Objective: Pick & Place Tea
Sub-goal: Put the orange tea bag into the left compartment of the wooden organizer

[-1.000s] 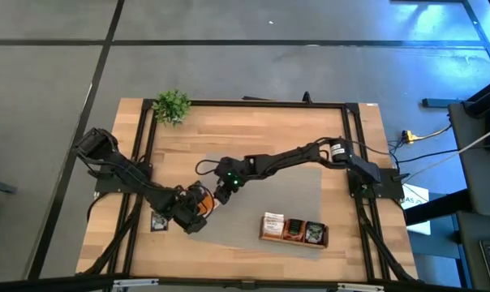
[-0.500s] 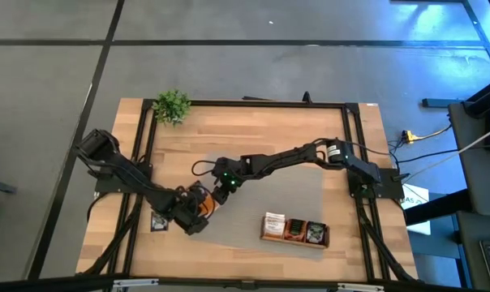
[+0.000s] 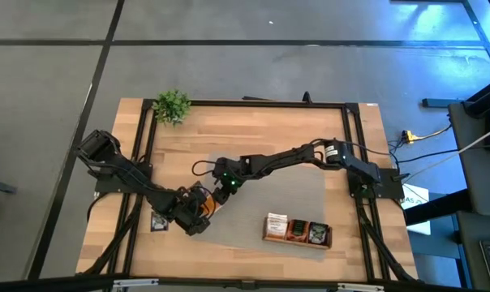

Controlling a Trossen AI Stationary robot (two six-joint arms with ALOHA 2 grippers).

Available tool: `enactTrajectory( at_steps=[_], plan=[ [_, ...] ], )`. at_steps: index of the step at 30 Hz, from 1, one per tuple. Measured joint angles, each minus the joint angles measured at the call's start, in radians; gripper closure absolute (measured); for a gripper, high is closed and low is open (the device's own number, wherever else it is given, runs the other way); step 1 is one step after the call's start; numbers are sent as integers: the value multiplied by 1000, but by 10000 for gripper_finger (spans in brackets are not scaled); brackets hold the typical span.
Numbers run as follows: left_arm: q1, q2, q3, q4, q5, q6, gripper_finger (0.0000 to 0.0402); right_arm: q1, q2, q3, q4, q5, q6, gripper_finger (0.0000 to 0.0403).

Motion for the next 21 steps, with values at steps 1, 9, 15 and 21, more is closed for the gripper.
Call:
enactTrajectory(
  at_steps=[1, 9, 15, 21],
  plan=[
    [0, 0, 0, 0, -1, 0, 389, 0, 1, 0, 5, -8, 2, 221],
    [0, 1, 0, -3, 1, 0, 393, 4, 4, -1, 10, -28, 2, 268],
    [0, 2, -1, -4, 2, 8, 389, 5, 5, -2, 15, -30, -2, 325],
    [0, 2, -2, -5, 2, 10, 392, 5, 3, -2, 19, -30, -33, 366]
  ],
)
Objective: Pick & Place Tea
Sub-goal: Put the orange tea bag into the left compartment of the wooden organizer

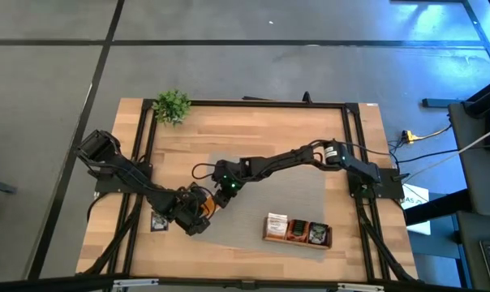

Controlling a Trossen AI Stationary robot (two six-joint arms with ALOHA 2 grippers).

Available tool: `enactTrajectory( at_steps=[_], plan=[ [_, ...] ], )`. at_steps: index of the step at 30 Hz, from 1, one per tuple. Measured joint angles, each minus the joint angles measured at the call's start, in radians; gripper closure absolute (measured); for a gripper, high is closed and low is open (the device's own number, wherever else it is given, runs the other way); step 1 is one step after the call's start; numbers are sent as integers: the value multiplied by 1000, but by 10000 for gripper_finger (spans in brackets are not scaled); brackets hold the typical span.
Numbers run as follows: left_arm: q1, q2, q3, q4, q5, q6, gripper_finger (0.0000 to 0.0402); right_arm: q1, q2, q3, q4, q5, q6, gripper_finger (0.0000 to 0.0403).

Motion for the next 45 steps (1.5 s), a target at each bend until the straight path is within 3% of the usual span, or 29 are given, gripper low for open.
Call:
enactTrajectory(
  at_steps=[5, 16, 22, 26, 31, 37, 43, 45],
  plan=[
    [0, -20, -1, 3, 7, 1, 391, 1, -23, 0, 4, 5, -38, 395],
    [-8, -205, -3, -11, -21, 52, 393, -6, -101, -1, -147, 48, -149, 399],
    [-6, -352, -3, 57, -5, 54, 389, 6, -261, 0, -422, 240, -351, 399],
    [9, -428, -3, 187, -11, 54, 390, 38, -412, 0, -540, 341, -495, 399],
    [50, -473, -1, 454, 118, 152, 390, 134, -586, 0, -656, 421, -675, 399],
    [95, -467, 0, 804, 278, 265, 390, 338, -715, 1, -667, 459, -1024, 399],
    [154, -414, 1, 913, 289, 246, 399, 534, -719, 1, -571, 776, -1330, 399],
    [171, -373, 1, 946, 308, 206, 398, 576, -707, 1, -538, 838, -1449, 399]
  ],
)
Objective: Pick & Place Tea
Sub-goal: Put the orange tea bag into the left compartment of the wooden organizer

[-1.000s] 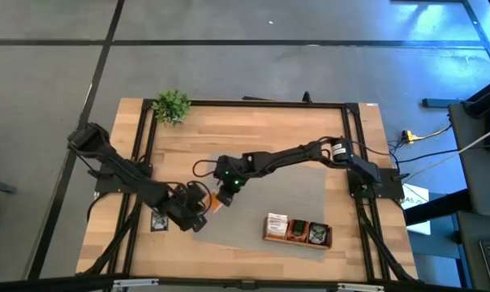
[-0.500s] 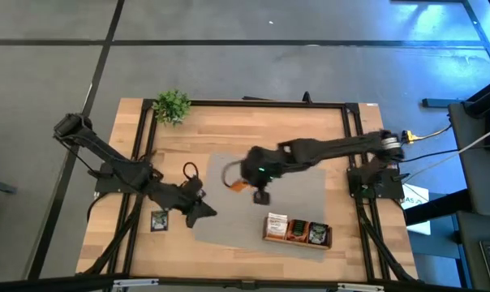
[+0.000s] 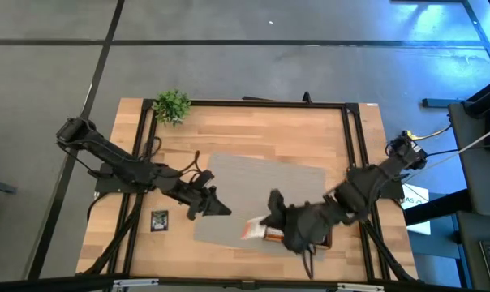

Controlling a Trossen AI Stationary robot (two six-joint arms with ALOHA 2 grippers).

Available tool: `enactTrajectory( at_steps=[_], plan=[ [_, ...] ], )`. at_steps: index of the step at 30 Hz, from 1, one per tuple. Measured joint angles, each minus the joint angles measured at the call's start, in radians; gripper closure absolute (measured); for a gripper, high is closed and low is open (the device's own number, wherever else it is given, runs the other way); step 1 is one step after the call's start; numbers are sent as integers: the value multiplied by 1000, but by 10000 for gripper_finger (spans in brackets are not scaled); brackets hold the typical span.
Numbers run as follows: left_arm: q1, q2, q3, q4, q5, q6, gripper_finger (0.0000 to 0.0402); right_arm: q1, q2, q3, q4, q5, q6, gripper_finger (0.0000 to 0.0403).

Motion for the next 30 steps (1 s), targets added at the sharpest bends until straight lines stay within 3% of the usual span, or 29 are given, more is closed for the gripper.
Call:
enactTrajectory(
  at_steps=[13, 19, 23, 30],
  plan=[
    [14, 252, 0, 424, 127, -134, 377, 83, 78, -1, 201, 81, -270, 399],
    [11, 280, 11, 440, 208, -99, 318, 80, 80, -1, 290, 74, -319, 399],
    [15, 279, 26, 441, 236, -85, 281, 72, 87, -1, 360, -6, -384, 399],
    [18, 277, 71, 441, 293, -98, 261, 54, 93, -1, 410, -25, -480, 399]
  ],
)
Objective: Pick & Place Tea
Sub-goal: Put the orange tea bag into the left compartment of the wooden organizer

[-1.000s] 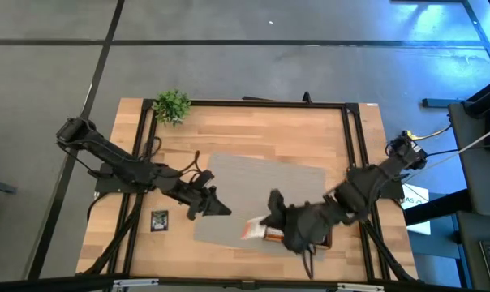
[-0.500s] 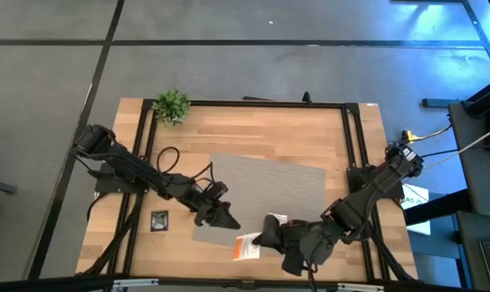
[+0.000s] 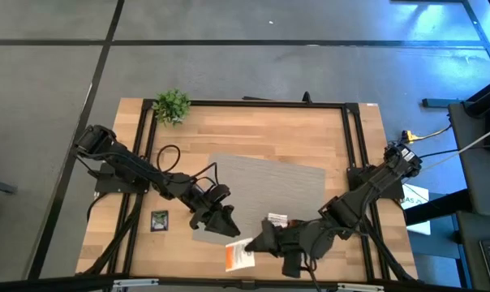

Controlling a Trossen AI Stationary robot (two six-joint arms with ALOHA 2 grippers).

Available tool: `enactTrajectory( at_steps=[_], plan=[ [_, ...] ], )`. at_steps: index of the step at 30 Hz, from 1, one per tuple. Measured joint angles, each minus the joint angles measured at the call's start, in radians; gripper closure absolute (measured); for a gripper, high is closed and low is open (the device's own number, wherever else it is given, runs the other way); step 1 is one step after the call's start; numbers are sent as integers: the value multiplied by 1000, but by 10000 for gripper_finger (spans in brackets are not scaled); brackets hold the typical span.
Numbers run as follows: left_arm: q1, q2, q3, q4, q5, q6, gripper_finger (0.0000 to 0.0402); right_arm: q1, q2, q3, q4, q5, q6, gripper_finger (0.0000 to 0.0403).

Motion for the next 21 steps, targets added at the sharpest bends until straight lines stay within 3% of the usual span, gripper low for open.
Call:
enactTrajectory(
  at_steps=[7, 21],
  plan=[
    [0, 0, 44, 0, 47, -4, 262, -27, 0, 0, 20, -66, -58, 399],
    [0, 0, 56, -1, 124, -13, 295, -49, 0, 0, 13, -71, -97, 399]
  ],
)
